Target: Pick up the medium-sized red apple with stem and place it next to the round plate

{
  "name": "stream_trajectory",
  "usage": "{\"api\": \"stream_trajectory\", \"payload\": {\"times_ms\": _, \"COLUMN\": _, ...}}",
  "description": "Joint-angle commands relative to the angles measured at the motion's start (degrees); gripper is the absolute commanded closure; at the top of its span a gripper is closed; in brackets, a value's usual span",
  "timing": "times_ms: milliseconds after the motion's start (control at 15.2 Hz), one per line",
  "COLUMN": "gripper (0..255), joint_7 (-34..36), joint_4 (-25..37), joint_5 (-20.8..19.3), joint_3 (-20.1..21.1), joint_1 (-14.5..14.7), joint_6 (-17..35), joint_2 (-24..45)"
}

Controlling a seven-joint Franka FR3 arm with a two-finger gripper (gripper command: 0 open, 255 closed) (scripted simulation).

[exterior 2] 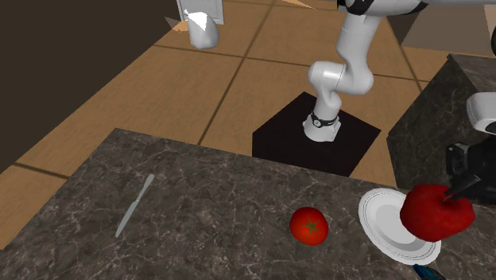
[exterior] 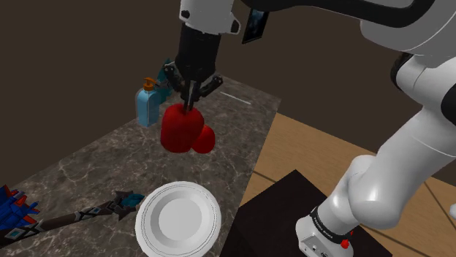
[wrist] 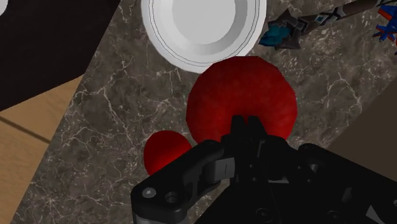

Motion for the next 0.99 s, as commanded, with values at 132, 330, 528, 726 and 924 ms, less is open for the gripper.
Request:
{"api": "stream_trajectory", "payload": {"times_ms": 132, "gripper": 255, "joint_7": 6.34, "joint_4": 3.81, "joint_5": -1.81, "joint_3": 3.06, "joint_1": 3.11, "joint_6": -0.23, "joint_2": 3.59}}
{"api": "stream_trajectory", "payload": {"times_ms": 330, "gripper": 255, "joint_7": 11.13, "joint_4": 7.57, "joint_5": -3.75, "joint_3": 5.13, "joint_1": 5.88, "joint_6": -0.8, "joint_2": 6.99}}
{"api": "stream_trajectory", "payload": {"times_ms": 528, "gripper": 255, "joint_7": 15.94, "joint_4": 12.25, "joint_5": -6.23, "joint_3": 6.94, "joint_1": 9.16, "joint_6": -1.79, "joint_2": 11.12}}
{"api": "stream_trajectory", "payload": {"times_ms": 726, "gripper": 255, "joint_7": 20.62, "joint_4": 18.08, "joint_5": -9.22, "joint_3": 8.27, "joint_1": 13.19, "joint_6": -3.35, "joint_2": 15.98}}
{"api": "stream_trajectory", "payload": {"times_ms": 924, "gripper": 255, "joint_7": 24.96, "joint_4": 25.48, "joint_5": -12.63, "joint_3": 9.06, "joint_1": 18.1, "joint_6": -5.7, "joint_2": 21.67}}
